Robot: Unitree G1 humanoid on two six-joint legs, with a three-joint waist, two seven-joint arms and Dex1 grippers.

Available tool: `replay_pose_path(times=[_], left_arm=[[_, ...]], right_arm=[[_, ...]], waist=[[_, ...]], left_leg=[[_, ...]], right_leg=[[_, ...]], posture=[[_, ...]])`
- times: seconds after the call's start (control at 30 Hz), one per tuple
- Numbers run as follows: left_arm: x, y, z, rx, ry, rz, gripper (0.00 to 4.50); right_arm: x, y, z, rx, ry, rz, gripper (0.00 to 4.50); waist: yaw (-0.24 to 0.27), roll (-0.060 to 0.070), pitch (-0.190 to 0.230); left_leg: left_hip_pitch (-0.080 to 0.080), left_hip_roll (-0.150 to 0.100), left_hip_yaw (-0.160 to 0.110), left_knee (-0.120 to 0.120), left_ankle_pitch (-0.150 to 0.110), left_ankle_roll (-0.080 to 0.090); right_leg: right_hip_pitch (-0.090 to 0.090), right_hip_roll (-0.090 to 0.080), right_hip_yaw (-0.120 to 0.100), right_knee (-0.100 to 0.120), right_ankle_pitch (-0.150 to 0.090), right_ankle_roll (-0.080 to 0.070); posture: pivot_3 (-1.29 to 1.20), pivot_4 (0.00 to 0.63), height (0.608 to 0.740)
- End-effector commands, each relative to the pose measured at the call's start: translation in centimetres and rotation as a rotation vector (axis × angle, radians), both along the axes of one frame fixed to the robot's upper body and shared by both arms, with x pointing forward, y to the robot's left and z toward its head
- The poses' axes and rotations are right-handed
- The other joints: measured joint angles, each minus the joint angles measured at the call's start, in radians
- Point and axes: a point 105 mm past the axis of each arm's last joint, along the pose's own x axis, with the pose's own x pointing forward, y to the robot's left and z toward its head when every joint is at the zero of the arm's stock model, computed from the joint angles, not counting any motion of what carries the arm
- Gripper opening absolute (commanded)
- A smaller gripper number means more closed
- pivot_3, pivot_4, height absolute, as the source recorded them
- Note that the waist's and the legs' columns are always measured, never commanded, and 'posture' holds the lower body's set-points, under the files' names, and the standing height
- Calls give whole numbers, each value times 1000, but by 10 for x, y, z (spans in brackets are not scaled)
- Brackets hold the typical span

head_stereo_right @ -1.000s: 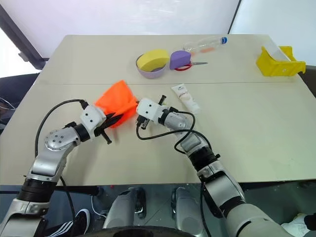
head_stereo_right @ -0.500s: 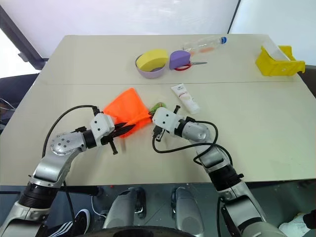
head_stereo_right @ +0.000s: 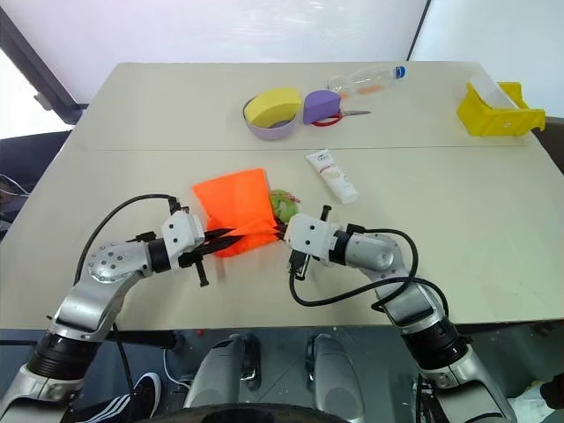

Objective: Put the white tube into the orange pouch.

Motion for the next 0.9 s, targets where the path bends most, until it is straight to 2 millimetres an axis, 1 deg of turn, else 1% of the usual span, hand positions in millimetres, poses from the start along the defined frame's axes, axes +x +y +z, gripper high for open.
replay_pose_path(times=[0.03,0.13,0.23,0.57,0.73,0.83,0.87,0.9], left_arm=[[0,3,8,7,-36,4,0],[-1,3,8,4,-34,6,0],[-2,3,6,10,-26,6,0],[-2,1,6,-8,-16,11,0],[-2,1,6,-8,-15,11,0],[-1,1,6,-10,-17,12,0],[-1,0,6,-13,-16,14,0],[-1,0,6,-16,-15,16,0]], right_arm=[[1,-7,8,2,-27,-7,21],[3,-8,8,-1,-27,-8,21],[1,-6,8,6,-11,8,21],[4,-8,8,-8,-20,5,21],[5,-9,7,-17,-19,8,21],[5,-8,9,39,39,6,822],[4,-7,10,41,47,15,1261],[3,-8,11,50,54,19,1819]], waist=[[0,0,0],[0,0,0],[0,0,0],[0,0,0],[0,0,0],[1,0,0],[0,0,0],[0,0,0]], left_leg=[[0,0,0,0,0,0],[0,0,0,0,1,2],[0,0,0,0,1,2],[0,0,0,0,0,1],[0,0,0,0,1,2],[0,0,0,0,1,2],[0,0,0,0,1,2],[0,0,0,0,1,2]], right_leg=[[0,0,0,0,1,-1],[0,0,0,0,1,-1],[0,0,0,0,1,-1],[0,0,0,0,1,-1],[-1,0,0,0,1,-1],[0,0,0,0,1,-1],[0,0,0,0,1,-1],[0,0,0,0,1,-1]], posture=[[0,150,740],[0,150,740],[0,150,740],[0,150,740],[0,150,740],[0,150,740],[0,150,740],[0,150,740]])
